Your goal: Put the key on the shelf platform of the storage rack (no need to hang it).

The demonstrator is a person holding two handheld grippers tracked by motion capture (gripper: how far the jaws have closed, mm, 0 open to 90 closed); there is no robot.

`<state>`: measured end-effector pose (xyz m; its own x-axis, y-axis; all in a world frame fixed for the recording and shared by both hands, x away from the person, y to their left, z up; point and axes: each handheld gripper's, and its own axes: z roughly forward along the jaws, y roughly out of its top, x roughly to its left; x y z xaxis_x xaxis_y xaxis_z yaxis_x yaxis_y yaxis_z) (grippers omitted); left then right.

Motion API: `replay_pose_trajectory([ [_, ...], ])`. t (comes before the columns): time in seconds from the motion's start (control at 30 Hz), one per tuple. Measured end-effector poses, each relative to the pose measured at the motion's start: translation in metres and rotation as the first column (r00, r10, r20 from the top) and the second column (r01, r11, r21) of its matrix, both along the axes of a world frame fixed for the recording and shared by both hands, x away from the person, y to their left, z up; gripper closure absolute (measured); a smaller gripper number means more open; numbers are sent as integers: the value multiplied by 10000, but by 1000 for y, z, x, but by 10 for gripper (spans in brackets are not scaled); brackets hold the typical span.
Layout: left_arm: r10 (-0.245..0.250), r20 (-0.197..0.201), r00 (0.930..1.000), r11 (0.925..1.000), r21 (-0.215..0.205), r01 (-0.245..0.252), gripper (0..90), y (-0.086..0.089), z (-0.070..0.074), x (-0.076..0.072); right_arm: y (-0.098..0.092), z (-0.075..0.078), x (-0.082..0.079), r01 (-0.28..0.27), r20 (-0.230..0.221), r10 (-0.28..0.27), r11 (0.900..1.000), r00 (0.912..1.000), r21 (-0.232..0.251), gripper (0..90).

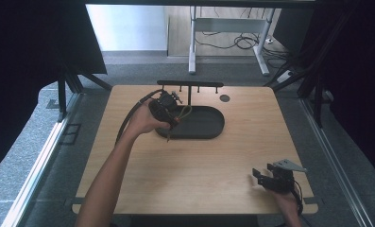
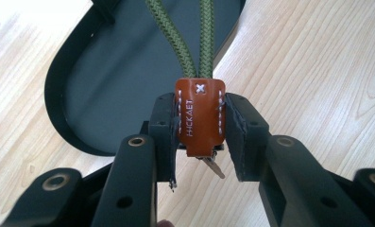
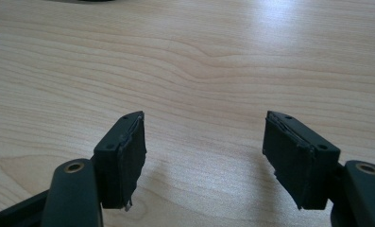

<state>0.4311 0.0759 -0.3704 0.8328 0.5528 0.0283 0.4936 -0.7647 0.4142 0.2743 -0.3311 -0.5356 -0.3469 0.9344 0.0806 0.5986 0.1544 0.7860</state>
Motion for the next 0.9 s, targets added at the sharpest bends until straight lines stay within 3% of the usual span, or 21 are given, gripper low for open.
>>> replay_pose_trajectory([
  [0.37,7,-106,9999,10000,34,-7,668,-5,-4,12,1,0,0,-31,-19,31,10000,10000,-37,311],
  [0.47,146,-158,9998,9997,-190,-149,668,-5,-4,15,1,0,0,-29,-57,29,10000,10000,-44,311],
  [0.57,110,-111,9999,9999,15,-110,668,-8,-4,20,2,-1,0,-16,-74,16,10000,10000,-40,312],
  [0.77,145,-204,9997,9994,-307,-151,668,-12,-1,27,4,0,0,-82,-54,82,9999,10000,-77,311],
  [0.9,117,-232,9997,9998,-155,-121,668,-15,-3,34,5,-1,1,-98,-72,98,9999,9999,-113,311],
])
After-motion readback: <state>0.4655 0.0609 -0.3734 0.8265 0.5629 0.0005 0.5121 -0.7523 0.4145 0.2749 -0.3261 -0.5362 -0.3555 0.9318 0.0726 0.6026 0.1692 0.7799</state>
